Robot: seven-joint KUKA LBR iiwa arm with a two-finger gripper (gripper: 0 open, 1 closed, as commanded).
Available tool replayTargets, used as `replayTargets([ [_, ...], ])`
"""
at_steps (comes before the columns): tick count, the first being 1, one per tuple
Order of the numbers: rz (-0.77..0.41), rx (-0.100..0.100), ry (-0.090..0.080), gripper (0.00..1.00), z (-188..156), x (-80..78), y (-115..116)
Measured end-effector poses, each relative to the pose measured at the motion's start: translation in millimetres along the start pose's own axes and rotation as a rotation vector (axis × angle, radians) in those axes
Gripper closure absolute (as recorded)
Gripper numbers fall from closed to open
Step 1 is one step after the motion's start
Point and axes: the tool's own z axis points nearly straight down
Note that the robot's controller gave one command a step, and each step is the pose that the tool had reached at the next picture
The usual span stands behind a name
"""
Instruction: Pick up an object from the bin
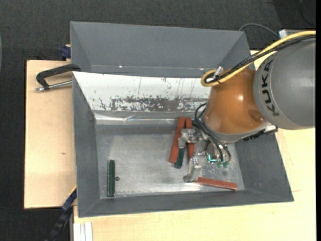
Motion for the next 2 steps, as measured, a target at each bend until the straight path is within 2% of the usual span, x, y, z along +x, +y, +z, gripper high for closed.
replayTargets([
  [1, 0.001, 0.000, -0.008, 0.00, -4.1, -2.1, -0.1],
  [2, -0.304, 0.002, -0.011, 0.00, 6.1, -49.3, 16.2],
])
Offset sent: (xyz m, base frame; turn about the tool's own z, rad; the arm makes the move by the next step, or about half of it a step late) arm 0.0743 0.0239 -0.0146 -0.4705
